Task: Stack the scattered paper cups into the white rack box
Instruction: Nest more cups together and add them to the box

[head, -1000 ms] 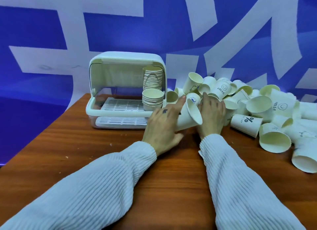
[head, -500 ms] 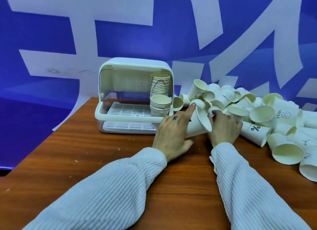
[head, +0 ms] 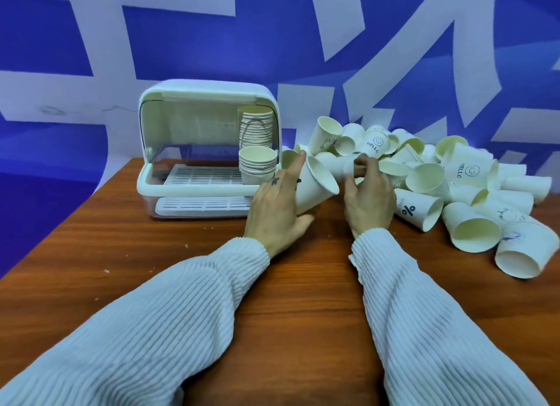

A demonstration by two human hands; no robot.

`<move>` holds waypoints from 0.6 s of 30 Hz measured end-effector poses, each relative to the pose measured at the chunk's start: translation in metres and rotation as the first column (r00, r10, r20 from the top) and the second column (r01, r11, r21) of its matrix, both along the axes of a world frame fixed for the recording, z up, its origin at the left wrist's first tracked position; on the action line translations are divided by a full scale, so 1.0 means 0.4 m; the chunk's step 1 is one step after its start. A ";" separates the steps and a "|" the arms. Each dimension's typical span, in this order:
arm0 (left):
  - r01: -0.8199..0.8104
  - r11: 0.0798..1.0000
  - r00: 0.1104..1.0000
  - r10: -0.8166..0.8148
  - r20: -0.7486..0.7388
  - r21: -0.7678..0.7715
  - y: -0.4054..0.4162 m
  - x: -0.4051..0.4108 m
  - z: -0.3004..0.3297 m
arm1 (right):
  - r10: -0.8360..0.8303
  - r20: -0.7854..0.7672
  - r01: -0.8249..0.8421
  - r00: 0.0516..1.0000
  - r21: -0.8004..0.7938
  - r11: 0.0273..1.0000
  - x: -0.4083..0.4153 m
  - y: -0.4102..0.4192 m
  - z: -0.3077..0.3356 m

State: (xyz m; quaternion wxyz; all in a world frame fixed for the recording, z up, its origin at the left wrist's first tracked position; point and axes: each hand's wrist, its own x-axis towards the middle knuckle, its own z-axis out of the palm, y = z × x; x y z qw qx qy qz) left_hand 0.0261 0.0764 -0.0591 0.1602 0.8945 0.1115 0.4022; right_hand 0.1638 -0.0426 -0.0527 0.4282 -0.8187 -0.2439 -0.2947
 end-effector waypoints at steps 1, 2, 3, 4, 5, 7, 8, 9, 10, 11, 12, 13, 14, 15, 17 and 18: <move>0.004 1.000 1.000 -0.004 0.010 -0.014 0.001 0.001 -0.002 | 0.006 -0.007 -0.006 1.000 -0.002 1.000 -0.002 -0.001 0.003; 0.009 0.999 1.000 -0.009 0.023 -0.032 0.000 -0.001 -0.003 | 0.021 -0.008 -0.021 1.000 0.006 1.000 -0.004 -0.001 0.004; 0.021 0.998 0.999 -0.019 0.037 -0.053 -0.004 -0.005 -0.002 | 0.035 -0.005 -0.035 0.999 0.028 0.999 -0.008 -0.001 0.006; 0.033 0.997 0.998 -0.029 0.054 -0.075 -0.006 -0.007 0.001 | 0.044 0.013 -0.045 0.999 0.061 0.997 -0.009 0.001 0.008; 0.036 0.995 0.997 -0.030 0.070 -0.094 -0.006 -0.008 0.004 | 0.048 0.048 -0.053 0.998 0.094 0.994 -0.007 0.004 0.009; 0.021 0.993 0.996 -0.010 0.090 -0.115 -0.009 -0.009 0.003 | 0.030 0.141 -0.051 0.990 0.147 0.988 -0.001 0.005 0.014; 0.021 0.991 0.995 -0.009 0.097 -0.129 -0.011 -0.010 0.003 | 0.003 0.186 -0.036 0.982 0.170 0.985 0.002 0.003 0.020; 0.027 0.988 0.995 -0.012 0.101 -0.151 -0.013 -0.013 0.003 | -0.036 0.227 -0.008 0.973 0.190 0.982 0.006 0.002 0.023; 0.034 0.985 0.994 -0.015 0.110 -0.170 -0.015 -0.016 0.005 | -0.080 0.267 0.023 0.960 0.212 0.977 0.007 0.001 0.026; 0.045 0.982 0.992 -0.022 0.126 -0.181 -0.014 -0.018 0.009 | -0.111 0.301 0.039 0.947 0.236 0.971 0.011 0.000 0.031; 0.055 0.980 0.990 -0.028 0.142 -0.189 -0.015 -0.020 0.012 | -0.123 0.313 0.038 0.942 0.264 0.964 0.015 -0.003 0.037; 0.060 0.979 0.987 -0.028 0.161 -0.196 -0.015 -0.021 0.016 | -0.122 0.316 0.023 0.941 0.300 0.954 0.020 -0.007 0.047; 0.066 0.975 0.983 -0.027 0.184 -0.211 -0.013 -0.022 0.023 | -0.114 0.319 -0.002 0.941 0.341 0.940 0.019 -0.009 0.060; 0.074 0.969 0.978 -0.024 0.207 -0.237 -0.008 -0.025 0.032 | -0.091 0.312 -0.039 0.946 0.386 0.922 0.010 -0.007 0.075; 0.077 0.950 0.962 0.009 0.273 -0.303 0.016 -0.034 0.055 | 0.015 0.255 -0.134 0.967 0.459 0.878 -0.024 0.020 0.109; 0.058 0.940 0.946 0.056 0.319 -0.336 0.035 -0.039 0.071 | 0.065 0.228 -0.167 0.971 0.461 0.871 -0.046 0.044 0.127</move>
